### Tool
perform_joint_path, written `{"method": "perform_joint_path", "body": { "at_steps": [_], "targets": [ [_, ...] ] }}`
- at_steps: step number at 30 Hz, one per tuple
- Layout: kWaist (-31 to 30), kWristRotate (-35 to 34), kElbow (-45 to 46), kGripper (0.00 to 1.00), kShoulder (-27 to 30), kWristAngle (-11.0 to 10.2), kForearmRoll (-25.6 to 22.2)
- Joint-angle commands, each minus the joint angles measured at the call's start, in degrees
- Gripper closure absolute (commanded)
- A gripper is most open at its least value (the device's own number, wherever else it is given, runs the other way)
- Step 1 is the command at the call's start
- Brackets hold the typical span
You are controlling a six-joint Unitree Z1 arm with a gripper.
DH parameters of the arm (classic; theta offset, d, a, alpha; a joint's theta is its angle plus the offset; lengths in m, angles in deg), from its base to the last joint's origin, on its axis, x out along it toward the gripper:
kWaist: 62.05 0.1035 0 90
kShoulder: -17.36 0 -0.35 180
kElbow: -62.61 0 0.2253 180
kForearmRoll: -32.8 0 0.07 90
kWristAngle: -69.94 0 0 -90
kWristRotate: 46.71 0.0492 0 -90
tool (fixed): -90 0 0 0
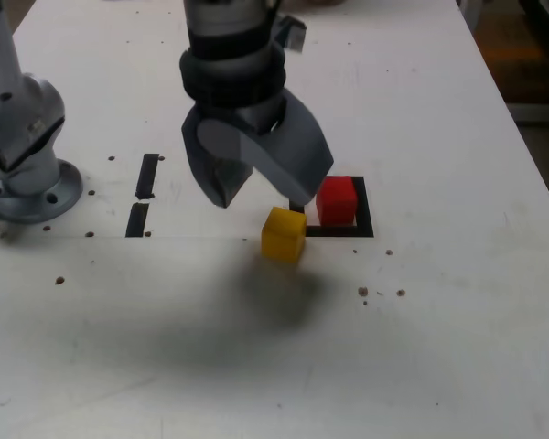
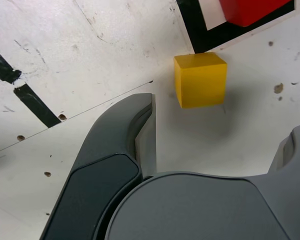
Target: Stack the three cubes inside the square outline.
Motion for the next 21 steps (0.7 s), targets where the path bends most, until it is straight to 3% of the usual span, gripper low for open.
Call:
{"method": "perform_joint_path", "body": {
  "at_steps": [1, 8, 21],
  "targets": [
    [-0.21, -0.11, 1.0, 0.09, -1.36, 0.61, 1.39],
    [0.02, -0.1, 1.97, 0.09, -6.11, 1.21, 5.51],
    [1.88, -0.02, 2.88, 0.11, -10.11, 1.46, 7.15]
  ]
}}
